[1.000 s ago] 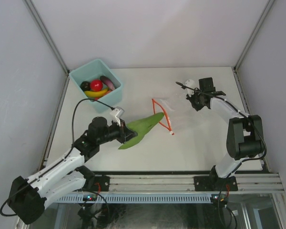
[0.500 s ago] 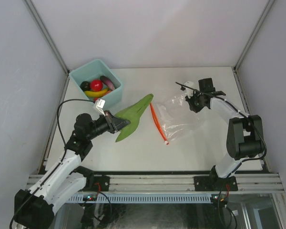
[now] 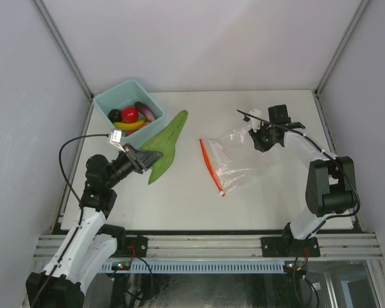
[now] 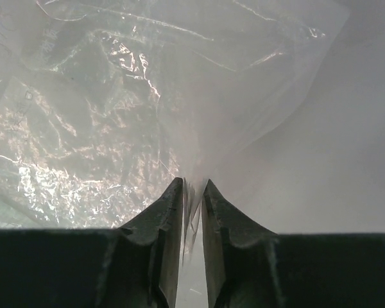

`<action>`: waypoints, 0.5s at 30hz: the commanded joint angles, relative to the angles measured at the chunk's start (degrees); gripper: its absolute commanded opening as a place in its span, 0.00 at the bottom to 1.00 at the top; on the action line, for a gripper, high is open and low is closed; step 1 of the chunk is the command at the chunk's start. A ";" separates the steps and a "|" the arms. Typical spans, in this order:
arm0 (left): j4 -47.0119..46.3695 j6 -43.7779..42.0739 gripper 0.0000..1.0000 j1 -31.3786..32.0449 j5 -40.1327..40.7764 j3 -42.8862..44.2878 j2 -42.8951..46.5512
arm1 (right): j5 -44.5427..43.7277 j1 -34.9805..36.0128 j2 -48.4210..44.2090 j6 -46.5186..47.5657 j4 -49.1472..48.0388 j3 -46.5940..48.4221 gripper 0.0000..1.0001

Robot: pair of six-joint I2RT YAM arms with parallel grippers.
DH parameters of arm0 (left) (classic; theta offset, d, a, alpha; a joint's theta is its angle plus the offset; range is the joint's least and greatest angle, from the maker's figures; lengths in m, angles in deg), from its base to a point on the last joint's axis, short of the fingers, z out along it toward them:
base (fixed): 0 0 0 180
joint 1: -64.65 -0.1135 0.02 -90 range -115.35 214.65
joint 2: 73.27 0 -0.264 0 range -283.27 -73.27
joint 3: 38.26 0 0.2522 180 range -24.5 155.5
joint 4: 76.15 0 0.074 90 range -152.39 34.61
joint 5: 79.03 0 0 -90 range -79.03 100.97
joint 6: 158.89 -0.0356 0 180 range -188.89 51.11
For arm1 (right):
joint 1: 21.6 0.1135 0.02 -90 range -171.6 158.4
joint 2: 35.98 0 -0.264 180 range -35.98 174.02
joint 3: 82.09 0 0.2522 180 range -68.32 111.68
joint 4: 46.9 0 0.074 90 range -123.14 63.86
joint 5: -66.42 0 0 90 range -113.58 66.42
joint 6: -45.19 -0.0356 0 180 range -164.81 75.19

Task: Open the zip-top bag and remove the fake food
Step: Place the fake vegetable in the bin.

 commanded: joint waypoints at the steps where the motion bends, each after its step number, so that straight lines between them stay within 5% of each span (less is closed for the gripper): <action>1: -8.02 3.97 0.00 -3.11 -2.46 -1.56 0.74 | 1.52 -0.41 -4.07 -0.47 -0.84 2.33 0.19; 15: -11.73 6.86 0.00 -9.10 -4.36 -0.51 -1.31 | 2.65 -1.62 -13.96 -1.07 -3.54 0.34 0.33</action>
